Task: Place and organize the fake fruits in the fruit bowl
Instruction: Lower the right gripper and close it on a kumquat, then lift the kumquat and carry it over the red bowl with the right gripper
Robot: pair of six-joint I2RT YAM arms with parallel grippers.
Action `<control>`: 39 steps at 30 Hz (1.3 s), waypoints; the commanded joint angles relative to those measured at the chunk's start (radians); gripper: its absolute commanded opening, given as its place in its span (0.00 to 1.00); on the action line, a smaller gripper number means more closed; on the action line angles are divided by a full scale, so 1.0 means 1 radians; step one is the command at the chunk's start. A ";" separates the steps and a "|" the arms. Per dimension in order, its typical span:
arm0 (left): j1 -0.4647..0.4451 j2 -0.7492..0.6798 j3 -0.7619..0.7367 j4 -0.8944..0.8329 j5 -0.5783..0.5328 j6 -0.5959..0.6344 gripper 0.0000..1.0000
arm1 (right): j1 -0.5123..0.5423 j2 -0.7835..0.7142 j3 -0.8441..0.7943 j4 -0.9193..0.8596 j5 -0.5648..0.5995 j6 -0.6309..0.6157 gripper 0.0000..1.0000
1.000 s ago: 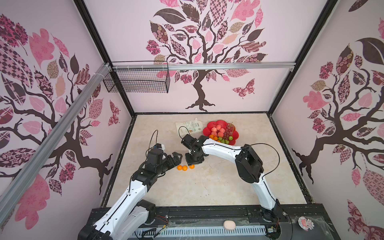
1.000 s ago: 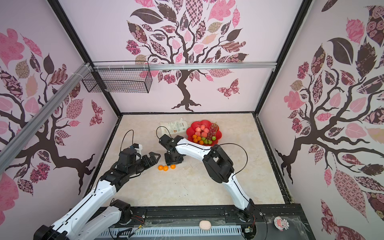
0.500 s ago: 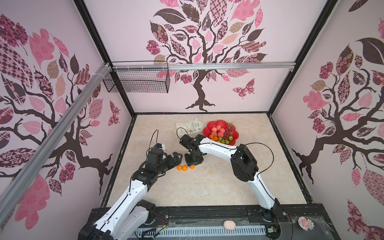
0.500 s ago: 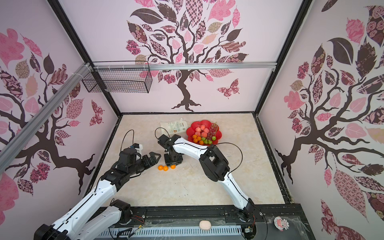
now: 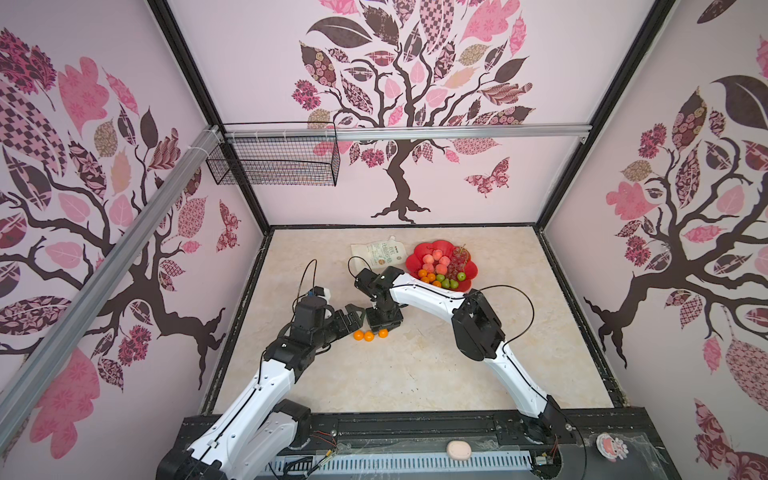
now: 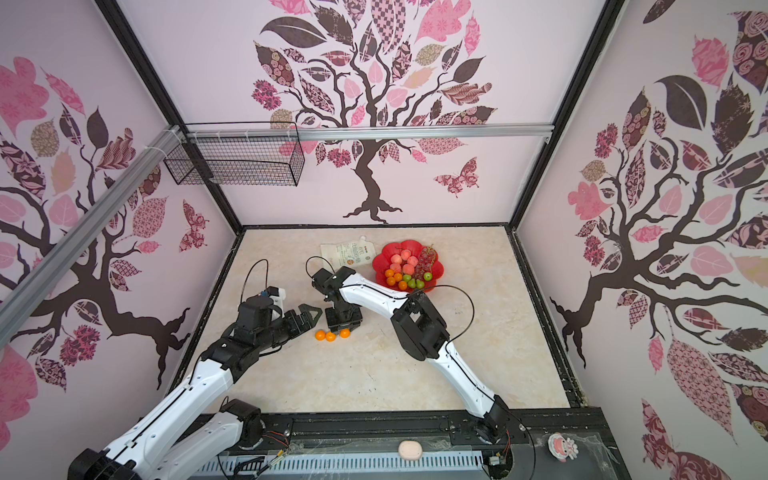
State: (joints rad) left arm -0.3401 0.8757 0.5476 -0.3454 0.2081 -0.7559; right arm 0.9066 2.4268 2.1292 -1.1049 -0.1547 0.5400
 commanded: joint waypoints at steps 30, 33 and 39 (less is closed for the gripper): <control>0.007 0.015 0.056 0.013 0.010 0.082 0.98 | -0.026 -0.115 -0.035 0.033 0.011 -0.010 0.36; 0.007 0.035 0.070 0.042 0.029 0.092 0.98 | -0.048 -0.165 -0.063 0.042 0.016 -0.005 0.36; 0.000 0.140 0.128 0.094 0.089 0.105 0.98 | -0.108 -0.271 -0.169 0.088 0.026 -0.002 0.36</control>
State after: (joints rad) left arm -0.3363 0.9855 0.6155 -0.3061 0.2604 -0.6762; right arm 0.8249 2.2444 1.9827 -1.0267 -0.1444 0.5278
